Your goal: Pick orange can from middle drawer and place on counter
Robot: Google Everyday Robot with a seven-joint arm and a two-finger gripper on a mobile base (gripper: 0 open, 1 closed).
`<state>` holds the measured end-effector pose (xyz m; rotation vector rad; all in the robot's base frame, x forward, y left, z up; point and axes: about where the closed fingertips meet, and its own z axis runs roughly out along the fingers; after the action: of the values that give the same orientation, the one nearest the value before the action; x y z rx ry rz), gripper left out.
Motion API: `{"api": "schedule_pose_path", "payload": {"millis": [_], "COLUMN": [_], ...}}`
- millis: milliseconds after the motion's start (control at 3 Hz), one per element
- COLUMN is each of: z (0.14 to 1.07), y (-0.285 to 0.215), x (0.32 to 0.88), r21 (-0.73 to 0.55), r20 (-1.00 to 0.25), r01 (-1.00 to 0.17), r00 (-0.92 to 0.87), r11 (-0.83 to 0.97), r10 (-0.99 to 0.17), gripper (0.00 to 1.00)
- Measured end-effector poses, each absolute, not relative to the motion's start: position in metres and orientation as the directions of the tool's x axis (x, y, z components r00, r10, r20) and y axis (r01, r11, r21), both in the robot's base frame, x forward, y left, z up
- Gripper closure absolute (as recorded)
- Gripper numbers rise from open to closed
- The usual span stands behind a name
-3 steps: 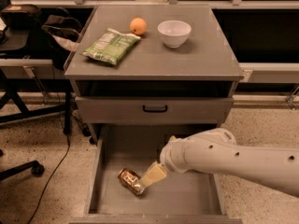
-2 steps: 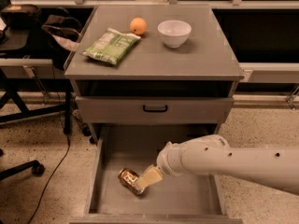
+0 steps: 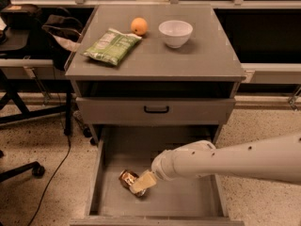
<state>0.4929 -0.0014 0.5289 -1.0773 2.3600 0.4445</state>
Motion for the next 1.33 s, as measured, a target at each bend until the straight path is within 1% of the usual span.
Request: {"api": "schedule_pose_path", "payload": {"millis": [333,667,1000,1333], "z": [0.520,0.518,0.518,0.510], "y": [-0.008,-0.007,-0.007,0.002], "x": [0.499,0.516,0.516,0.515], "r21": [0.056,-0.008,-0.008,0.014], "r20": [-0.557,-0.568,-0.568,-0.594], "r01": [-0.739,-0.727,-0.727,-0.732], "r00": [-0.581,-0.562,-0.562,-0.554], "r11": [0.671,0.687,0.687,0.682], "r10": [-0.593,-0.601,-0.601,-0.583], "gripper": [0.00,0.00,0.00,0.00]}}
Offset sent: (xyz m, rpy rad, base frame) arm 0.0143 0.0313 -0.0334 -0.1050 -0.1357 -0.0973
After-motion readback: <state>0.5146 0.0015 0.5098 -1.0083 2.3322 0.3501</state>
